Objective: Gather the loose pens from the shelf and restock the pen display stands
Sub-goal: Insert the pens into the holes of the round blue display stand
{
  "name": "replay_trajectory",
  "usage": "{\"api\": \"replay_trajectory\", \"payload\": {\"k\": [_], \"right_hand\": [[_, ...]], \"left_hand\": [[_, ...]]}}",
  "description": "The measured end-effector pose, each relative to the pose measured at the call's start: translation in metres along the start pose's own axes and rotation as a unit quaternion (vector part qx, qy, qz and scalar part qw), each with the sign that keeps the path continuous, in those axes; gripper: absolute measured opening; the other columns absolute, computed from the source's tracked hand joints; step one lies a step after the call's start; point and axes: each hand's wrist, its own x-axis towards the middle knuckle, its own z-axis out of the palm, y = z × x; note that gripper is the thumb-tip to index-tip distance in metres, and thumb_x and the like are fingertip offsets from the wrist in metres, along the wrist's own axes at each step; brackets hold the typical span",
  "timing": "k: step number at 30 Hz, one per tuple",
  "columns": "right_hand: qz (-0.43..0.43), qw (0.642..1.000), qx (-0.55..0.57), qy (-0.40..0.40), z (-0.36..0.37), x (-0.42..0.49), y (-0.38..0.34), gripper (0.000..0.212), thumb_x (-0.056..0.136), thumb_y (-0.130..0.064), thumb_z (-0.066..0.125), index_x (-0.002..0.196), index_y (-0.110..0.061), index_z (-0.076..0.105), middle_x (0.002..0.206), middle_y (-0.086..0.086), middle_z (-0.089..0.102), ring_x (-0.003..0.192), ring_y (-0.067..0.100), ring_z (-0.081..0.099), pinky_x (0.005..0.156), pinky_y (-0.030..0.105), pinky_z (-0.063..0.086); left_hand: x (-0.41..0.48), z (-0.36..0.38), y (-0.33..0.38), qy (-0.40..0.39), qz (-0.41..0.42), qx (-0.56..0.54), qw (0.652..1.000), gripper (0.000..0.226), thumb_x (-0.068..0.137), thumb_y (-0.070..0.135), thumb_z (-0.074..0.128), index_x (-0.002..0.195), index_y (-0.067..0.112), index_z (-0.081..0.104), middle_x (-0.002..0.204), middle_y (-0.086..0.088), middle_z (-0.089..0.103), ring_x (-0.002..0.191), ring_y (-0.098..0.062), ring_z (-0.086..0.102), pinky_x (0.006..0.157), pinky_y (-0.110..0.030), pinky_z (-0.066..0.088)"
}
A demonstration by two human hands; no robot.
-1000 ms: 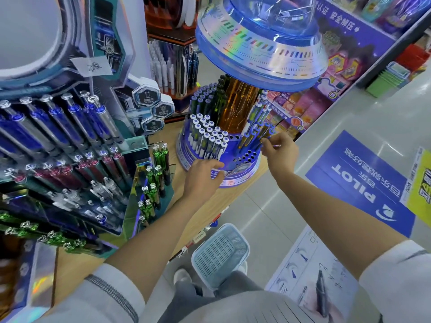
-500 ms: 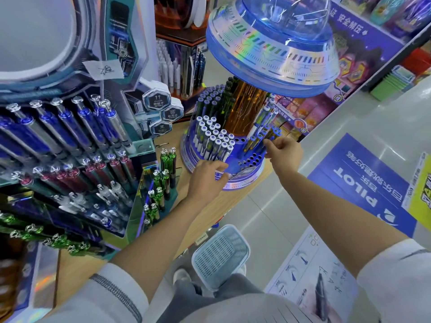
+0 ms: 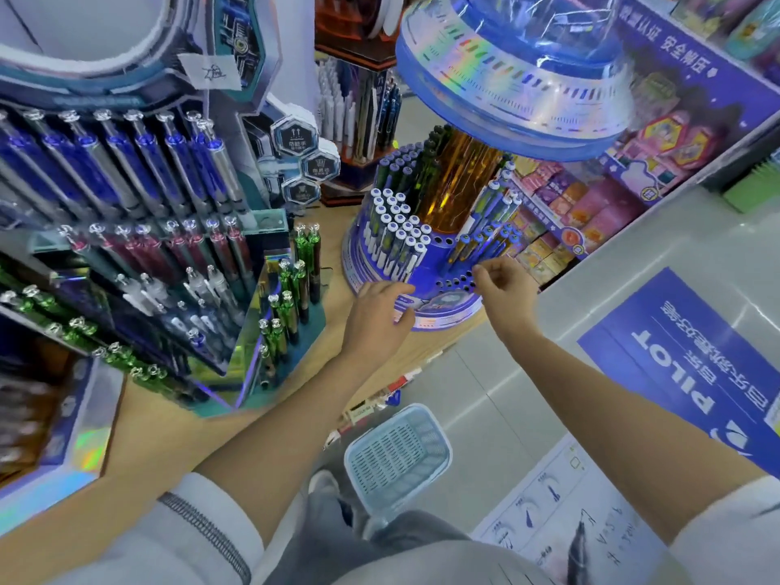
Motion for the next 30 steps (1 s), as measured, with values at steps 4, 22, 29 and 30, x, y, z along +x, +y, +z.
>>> {"api": "replay_trajectory", "payload": {"k": [4,22,29,30], "right_hand": [[-0.065,0.991,0.050,-0.103,0.007,-0.036,0.000,0.013,0.091,-0.013,0.060,0.082,-0.022,0.062,0.068,0.002,0.062,0.063,0.018,0.057,0.060,0.029,0.051],[-0.262,0.822,-0.285,-0.417,0.171,-0.231,-0.019,0.039,0.086,-0.032,0.061,0.121,-0.015,0.065,0.126,0.010,0.059,0.119,0.032,0.052,0.101,0.040,0.041],[-0.185,0.827,-0.075,-0.525,0.251,-0.332,-0.108,0.010,0.090,-0.006,0.064,0.092,-0.015,0.068,0.079,-0.010,0.067,0.066,-0.005,0.059,0.070,0.023,0.049],[-0.158,0.821,-0.055,-0.546,0.267,-0.353,-0.122,0.009,0.091,-0.006,0.063,0.093,-0.014,0.067,0.080,-0.005,0.067,0.066,-0.002,0.059,0.070,0.022,0.049]], "left_hand": [[-0.043,0.002,-0.002,0.070,-0.014,-0.043,0.996,0.024,0.089,0.016,0.058,0.113,0.020,0.064,0.106,0.003,0.061,0.099,-0.013,0.054,0.086,-0.030,0.044],[-0.319,-0.091,-0.138,0.073,-0.300,0.161,0.937,0.051,0.090,0.026,0.056,0.139,0.021,0.046,0.147,0.000,0.042,0.137,-0.024,0.034,0.111,-0.032,0.023],[-0.389,-0.199,-0.188,0.309,-0.313,0.070,0.895,0.018,0.085,0.012,0.057,0.100,0.015,0.067,0.092,-0.007,0.062,0.087,-0.026,0.058,0.073,-0.035,0.042],[-0.402,-0.217,-0.201,0.326,-0.332,0.072,0.882,0.017,0.085,0.012,0.058,0.099,0.014,0.067,0.092,-0.008,0.062,0.087,-0.028,0.057,0.073,-0.035,0.040]]}}
